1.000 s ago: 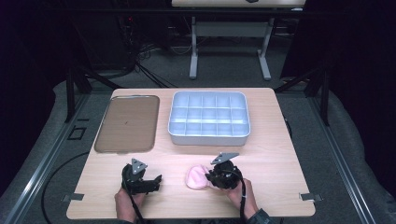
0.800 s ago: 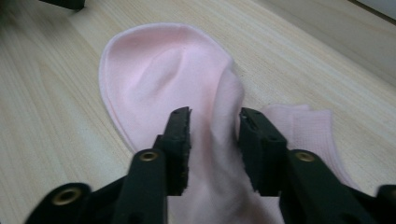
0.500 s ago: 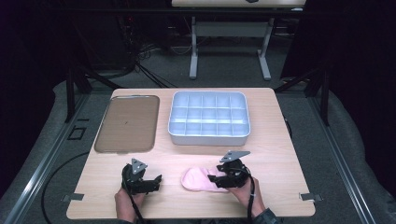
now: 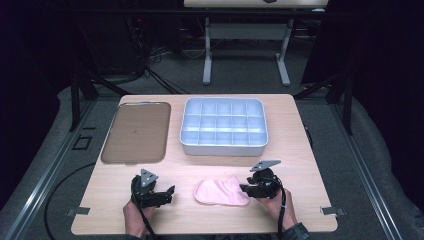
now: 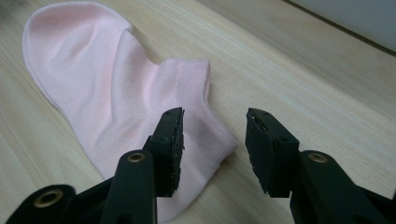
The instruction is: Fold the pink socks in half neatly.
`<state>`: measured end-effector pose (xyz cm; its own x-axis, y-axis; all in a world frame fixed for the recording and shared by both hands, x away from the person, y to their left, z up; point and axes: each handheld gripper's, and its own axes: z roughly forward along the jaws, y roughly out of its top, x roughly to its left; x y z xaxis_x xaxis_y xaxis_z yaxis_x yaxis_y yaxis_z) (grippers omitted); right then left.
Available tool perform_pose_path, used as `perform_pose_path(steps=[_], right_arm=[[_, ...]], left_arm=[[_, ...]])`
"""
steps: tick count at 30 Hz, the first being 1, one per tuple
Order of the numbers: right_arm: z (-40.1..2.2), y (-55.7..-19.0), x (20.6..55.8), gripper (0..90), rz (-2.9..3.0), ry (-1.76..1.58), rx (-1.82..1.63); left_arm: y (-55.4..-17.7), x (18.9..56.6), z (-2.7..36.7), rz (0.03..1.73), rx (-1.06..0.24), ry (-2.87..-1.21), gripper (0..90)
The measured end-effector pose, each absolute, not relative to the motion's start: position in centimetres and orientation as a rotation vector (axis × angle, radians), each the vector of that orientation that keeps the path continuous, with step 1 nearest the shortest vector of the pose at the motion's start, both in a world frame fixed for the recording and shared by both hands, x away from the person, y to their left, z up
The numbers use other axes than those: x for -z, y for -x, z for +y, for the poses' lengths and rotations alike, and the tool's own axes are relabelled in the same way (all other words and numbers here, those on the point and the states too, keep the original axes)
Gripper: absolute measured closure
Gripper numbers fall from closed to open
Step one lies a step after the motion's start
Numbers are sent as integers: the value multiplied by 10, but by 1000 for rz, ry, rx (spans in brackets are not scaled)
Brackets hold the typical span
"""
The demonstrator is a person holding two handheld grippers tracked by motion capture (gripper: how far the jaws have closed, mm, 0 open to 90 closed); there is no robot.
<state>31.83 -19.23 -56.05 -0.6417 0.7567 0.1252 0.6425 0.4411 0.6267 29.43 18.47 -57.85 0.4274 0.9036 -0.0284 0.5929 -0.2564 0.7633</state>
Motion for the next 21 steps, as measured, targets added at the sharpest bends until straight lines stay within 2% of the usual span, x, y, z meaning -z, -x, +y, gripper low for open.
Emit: perform_pose_path(steps=[6,12,13,15,18,19,21], right_arm=[[-188,-321,563,589,2534,-1215,-976],[-183,-324,563,606,2550,-1189,-954],[-181,-325,563,611,2551,-1176,-962],[-180,-325,563,615,2557,-1171,-964],[-177,-325,564,632,2565,-1156,-950],[-175,-325,566,646,2566,-1163,-938],[-175,-325,567,651,2558,-1162,-945]], left_arm=[[-295,559,162,1153,-423,-1957,154],[-297,557,132,1055,-330,-1997,244],[-297,557,124,1032,-314,-2010,294],[-297,558,119,1017,-310,-2022,310],[-298,559,113,1029,-300,-2035,400],[-300,562,111,1044,-257,-2038,495],[-301,563,111,1049,-244,-2043,509]])
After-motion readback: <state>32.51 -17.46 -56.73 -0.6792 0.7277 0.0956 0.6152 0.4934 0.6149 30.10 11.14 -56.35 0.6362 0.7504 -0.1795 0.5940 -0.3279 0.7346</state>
